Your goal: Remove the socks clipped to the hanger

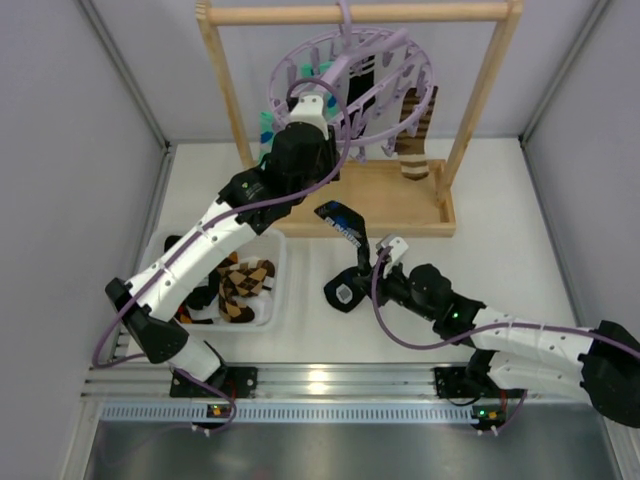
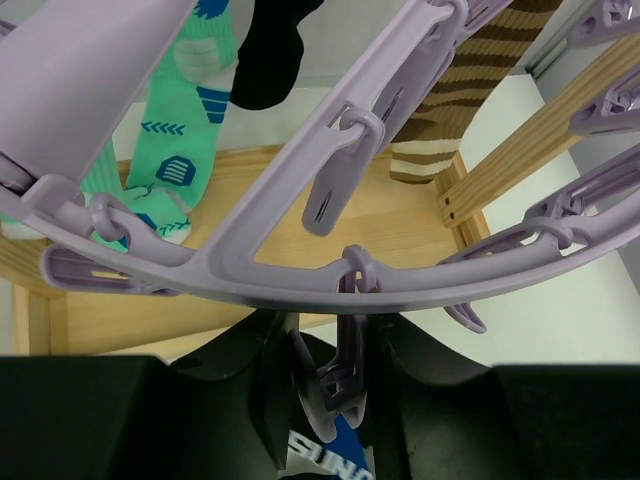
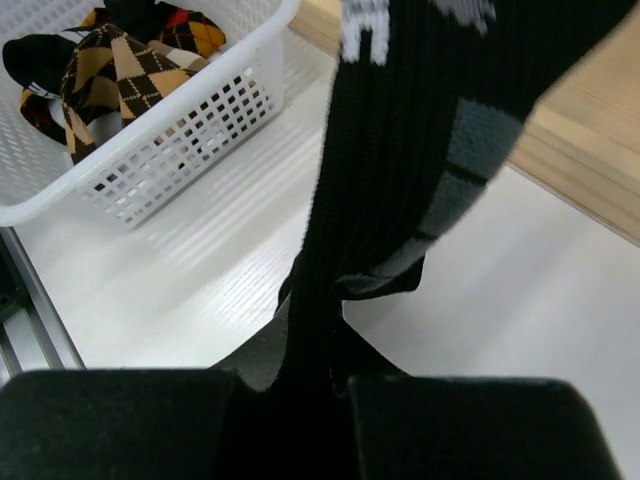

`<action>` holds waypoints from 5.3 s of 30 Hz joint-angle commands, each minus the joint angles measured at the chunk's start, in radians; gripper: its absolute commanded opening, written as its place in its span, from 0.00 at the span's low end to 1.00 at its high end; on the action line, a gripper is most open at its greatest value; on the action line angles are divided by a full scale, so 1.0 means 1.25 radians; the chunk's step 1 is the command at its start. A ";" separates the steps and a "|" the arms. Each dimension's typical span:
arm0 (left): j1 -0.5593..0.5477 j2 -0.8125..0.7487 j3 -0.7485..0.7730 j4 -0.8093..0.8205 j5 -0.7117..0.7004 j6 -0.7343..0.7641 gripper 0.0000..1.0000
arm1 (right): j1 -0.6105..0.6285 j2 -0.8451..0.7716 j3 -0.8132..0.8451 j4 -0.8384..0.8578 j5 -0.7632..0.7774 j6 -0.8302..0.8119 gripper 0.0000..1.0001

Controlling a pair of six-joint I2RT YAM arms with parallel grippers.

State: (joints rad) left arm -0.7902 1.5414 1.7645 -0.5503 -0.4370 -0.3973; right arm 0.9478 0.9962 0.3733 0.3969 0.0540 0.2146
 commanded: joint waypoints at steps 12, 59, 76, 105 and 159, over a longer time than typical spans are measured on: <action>0.006 -0.088 -0.039 0.054 0.068 0.002 0.84 | 0.015 -0.096 0.047 -0.062 0.051 -0.010 0.00; 0.005 -0.794 -0.443 -0.056 -0.550 0.039 0.98 | 0.156 1.029 1.044 -0.049 -0.442 0.128 0.02; 0.005 -0.789 -0.448 -0.057 -0.552 0.023 0.98 | 0.152 0.817 0.964 -0.142 -0.344 0.012 0.79; 0.005 -0.719 -0.467 -0.056 -0.375 -0.029 0.98 | 0.123 0.406 0.599 -0.162 -0.091 -0.051 0.81; 0.217 0.321 -0.473 1.023 -0.422 0.194 0.98 | -0.022 -0.208 0.174 -0.326 -0.016 -0.112 0.99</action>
State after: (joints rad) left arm -0.5228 1.9457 1.1839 0.6453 -0.9531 -0.1284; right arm 0.9318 0.7212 0.5938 -0.0673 0.0532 0.0956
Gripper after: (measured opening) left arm 0.984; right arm 0.993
